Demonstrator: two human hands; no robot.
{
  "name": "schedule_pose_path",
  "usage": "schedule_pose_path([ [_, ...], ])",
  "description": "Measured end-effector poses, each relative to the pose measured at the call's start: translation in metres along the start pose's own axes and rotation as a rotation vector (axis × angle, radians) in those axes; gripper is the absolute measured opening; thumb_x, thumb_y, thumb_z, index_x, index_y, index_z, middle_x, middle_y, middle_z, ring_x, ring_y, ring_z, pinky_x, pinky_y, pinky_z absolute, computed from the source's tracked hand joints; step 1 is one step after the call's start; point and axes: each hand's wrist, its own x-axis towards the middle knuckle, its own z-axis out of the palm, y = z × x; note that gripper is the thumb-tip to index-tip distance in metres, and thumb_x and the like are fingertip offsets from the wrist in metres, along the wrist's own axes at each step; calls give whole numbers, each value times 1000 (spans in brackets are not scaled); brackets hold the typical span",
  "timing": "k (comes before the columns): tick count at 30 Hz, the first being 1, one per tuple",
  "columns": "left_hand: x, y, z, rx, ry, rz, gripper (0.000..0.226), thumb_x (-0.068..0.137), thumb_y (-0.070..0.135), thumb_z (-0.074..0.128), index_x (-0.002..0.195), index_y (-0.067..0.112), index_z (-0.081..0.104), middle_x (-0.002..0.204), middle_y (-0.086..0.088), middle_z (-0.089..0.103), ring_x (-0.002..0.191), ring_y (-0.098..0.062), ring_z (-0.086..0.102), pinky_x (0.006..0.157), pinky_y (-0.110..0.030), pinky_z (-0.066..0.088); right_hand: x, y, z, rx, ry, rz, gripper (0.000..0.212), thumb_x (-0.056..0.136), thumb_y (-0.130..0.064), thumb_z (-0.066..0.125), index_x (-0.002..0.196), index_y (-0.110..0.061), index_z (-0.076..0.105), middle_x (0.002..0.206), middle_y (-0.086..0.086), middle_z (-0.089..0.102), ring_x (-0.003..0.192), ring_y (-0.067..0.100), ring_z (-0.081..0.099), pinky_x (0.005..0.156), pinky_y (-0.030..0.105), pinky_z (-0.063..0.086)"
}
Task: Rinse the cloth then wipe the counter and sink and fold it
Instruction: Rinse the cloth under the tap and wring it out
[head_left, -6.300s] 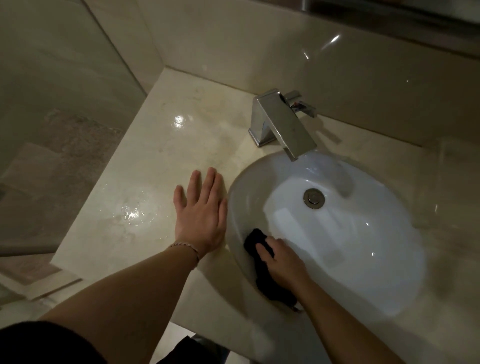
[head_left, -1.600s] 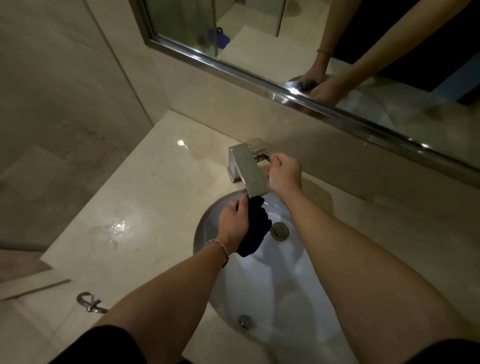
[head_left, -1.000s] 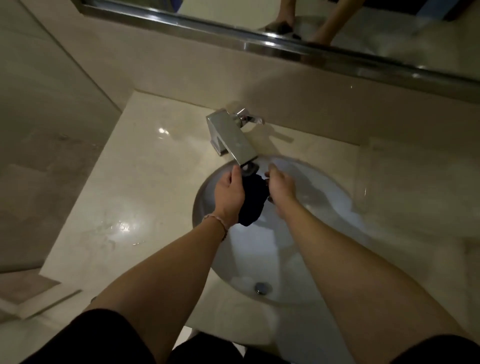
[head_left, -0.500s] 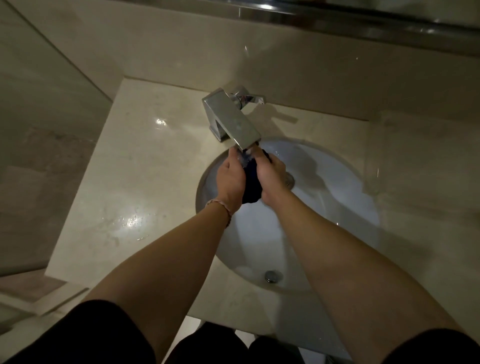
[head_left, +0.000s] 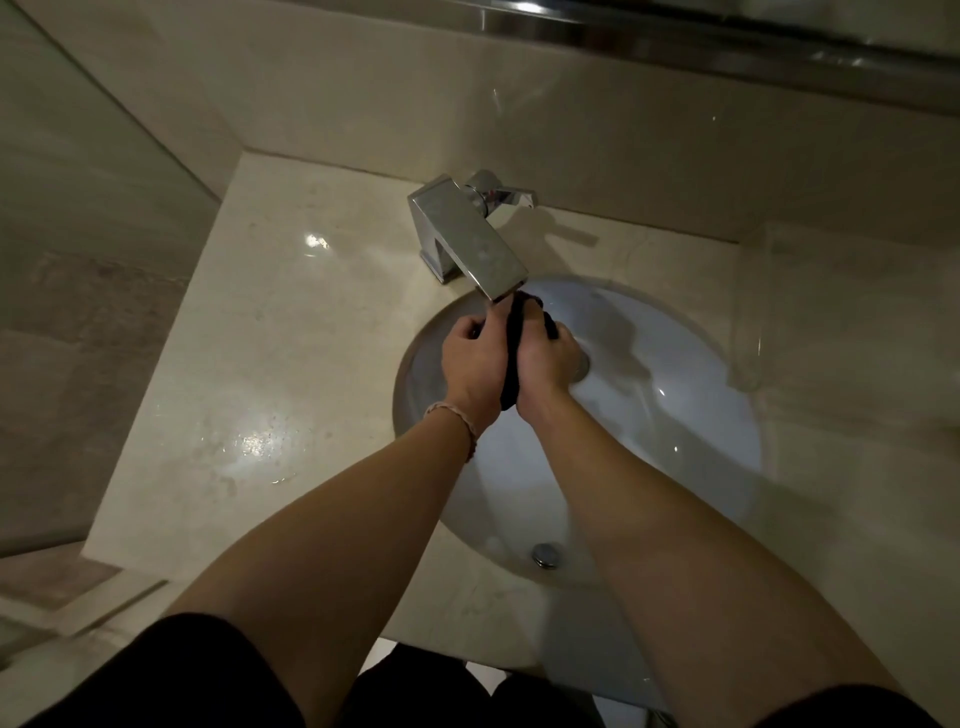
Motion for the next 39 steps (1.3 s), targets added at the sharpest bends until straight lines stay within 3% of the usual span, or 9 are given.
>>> schedule_pose_path([
  [6, 2, -2, 0, 22, 94, -69, 48, 94, 52, 59, 82, 7, 70, 78, -6, 74, 76, -21, 71, 75, -41, 61, -8, -2, 3, -102, -8, -119, 28, 96, -41, 62, 87, -15, 63, 85, 3, 71, 80, 21, 70, 72, 36, 60],
  [12, 20, 7, -16, 11, 92, -79, 34, 98, 30, 60, 74, 9, 71, 72, -8, 70, 77, -28, 67, 69, -37, 56, -20, 3, 12, -208, -17, -240, 24, 95, -44, 59, 74, -31, 57, 84, -4, 68, 85, 21, 68, 84, 45, 59],
  [17, 15, 0, -13, 72, 59, -28, 43, 100, 42, 53, 83, 6, 69, 82, -15, 72, 78, -29, 66, 69, -36, 54, -14, 2, 19, -282, 77, -273, 25, 94, -44, 56, 76, -27, 60, 82, -1, 69, 82, 22, 67, 75, 42, 58],
  [21, 7, -2, -5, 15, 87, -91, 37, 100, 37, 51, 75, 17, 70, 76, -2, 71, 74, -19, 68, 64, -29, 52, 6, -9, 16, -367, 68, -179, 27, 89, -33, 60, 67, -19, 65, 73, 1, 70, 73, 23, 68, 69, 40, 59],
  [24, 11, 0, -1, 20, 72, -96, 37, 97, 39, 57, 73, 14, 69, 76, -6, 71, 77, -25, 69, 70, -36, 57, 13, -12, 16, -384, 60, -160, 25, 87, -30, 60, 69, -15, 67, 74, 4, 71, 73, 25, 68, 70, 43, 59],
  [29, 19, -1, 0, -16, 79, -111, 36, 83, 48, 65, 73, 14, 68, 85, -16, 74, 86, -33, 72, 85, -53, 61, 20, -19, 5, -354, -169, -21, 30, 95, -33, 60, 121, -19, 62, 115, 4, 69, 99, 27, 67, 85, 42, 58],
  [33, 22, 6, -3, -92, 58, -149, 38, 93, 51, 65, 86, 14, 70, 87, -7, 72, 82, -24, 69, 73, -33, 60, 25, -25, -4, -268, -224, -5, 20, 96, -27, 62, 92, -12, 74, 92, 10, 77, 91, 31, 73, 82, 45, 61],
  [36, 25, 4, -4, -296, -117, -288, 72, 70, 75, 75, 117, 19, 76, 118, -12, 74, 114, -34, 68, 102, -50, 53, 23, -26, -3, -172, -223, -26, 21, 94, -32, 65, 92, -14, 75, 89, 7, 78, 86, 29, 74, 78, 49, 62],
  [39, 17, 18, -14, -343, -221, -370, 59, 88, 68, 58, 116, 20, 76, 119, -11, 74, 111, -33, 68, 105, -50, 50, 21, -19, -6, -47, -149, 29, 31, 86, -52, 67, 96, -24, 76, 99, 4, 77, 91, 30, 73, 76, 50, 62],
])
